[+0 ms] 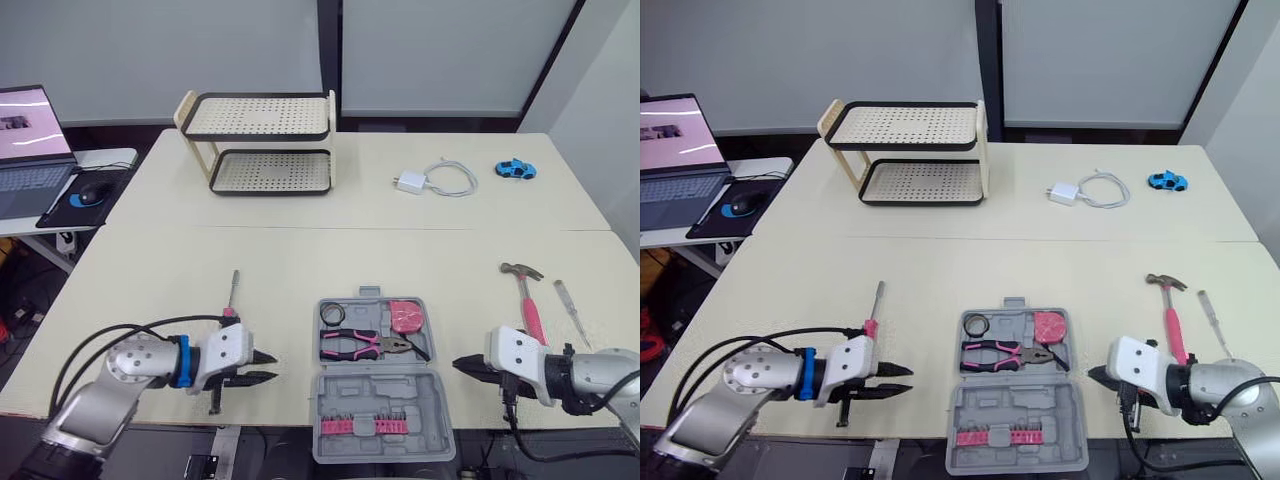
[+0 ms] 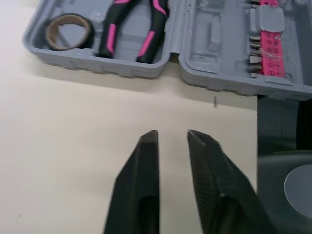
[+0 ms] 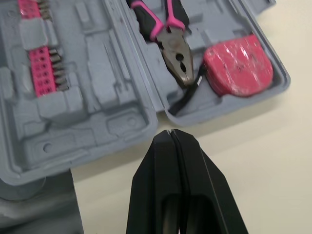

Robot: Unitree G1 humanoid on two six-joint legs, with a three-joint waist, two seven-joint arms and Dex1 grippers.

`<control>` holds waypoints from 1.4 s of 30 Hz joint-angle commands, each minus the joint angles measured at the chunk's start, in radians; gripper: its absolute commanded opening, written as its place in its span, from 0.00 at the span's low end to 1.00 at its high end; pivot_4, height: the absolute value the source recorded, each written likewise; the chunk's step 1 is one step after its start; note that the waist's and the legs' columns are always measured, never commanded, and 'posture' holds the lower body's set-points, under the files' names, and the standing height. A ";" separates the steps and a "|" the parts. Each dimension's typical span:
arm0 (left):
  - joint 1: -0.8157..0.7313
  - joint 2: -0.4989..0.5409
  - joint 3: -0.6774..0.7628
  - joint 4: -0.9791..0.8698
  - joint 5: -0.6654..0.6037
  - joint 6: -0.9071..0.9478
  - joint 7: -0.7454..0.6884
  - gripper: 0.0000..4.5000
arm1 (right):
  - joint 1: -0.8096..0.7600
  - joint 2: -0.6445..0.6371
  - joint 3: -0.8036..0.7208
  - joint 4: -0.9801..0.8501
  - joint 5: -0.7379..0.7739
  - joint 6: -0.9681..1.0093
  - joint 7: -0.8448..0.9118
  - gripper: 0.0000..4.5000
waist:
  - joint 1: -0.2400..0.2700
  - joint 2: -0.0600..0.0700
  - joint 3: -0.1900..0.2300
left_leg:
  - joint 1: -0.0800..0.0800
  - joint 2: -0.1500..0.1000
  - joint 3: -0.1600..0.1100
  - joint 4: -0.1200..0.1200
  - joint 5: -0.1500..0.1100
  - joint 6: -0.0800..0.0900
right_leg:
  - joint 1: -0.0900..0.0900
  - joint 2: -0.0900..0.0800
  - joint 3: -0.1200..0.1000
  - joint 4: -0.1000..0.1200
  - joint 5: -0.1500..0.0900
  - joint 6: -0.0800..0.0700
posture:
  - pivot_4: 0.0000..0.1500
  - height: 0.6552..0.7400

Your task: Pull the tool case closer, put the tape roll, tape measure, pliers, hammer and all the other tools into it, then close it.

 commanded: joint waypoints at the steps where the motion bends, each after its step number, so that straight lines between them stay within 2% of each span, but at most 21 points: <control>1: -0.007 -0.041 -0.055 0.032 0.062 -0.027 0.045 0.01 | 0.010 0.011 0.010 0.033 -0.026 -0.035 -0.036 0.00 | 0.002 0.000 0.000 | 0.000 0.000 0.000 0.000 0.000 0.000 | 0.000 0.000 0.000 0.000 0.000 0.000 | 1.00 1.00; 12: -0.104 -0.165 -0.138 0.165 0.151 -0.063 0.125 0.01 | -0.091 0.027 0.166 0.163 -0.077 -0.060 -0.043 0.00 | 0.003 0.000 0.000 | 0.000 -0.001 -0.001 0.001 0.000 0.000 | 0.002 0.000 0.000 0.000 0.000 0.000 | 1.00 1.00; 22: -0.135 -0.211 -0.183 0.163 0.162 -0.042 0.122 0.01 | -0.150 0.065 0.256 0.217 -0.100 -0.061 -0.055 0.00 | 0.003 0.001 -0.001 | 0.001 -0.001 -0.001 0.001 0.000 0.000 | 0.003 -0.001 -0.001 -0.001 0.000 0.000 | 1.00 1.00; 42: -0.205 -0.298 -0.244 0.189 0.197 -0.019 0.132 0.01 | -0.196 0.121 0.315 0.210 -0.105 -0.013 -0.066 0.00 | 0.006 0.002 -0.003 | 0.003 -0.001 -0.002 0.001 0.000 0.000 | 0.005 -0.001 -0.001 -0.001 0.000 0.000 | 1.00 1.00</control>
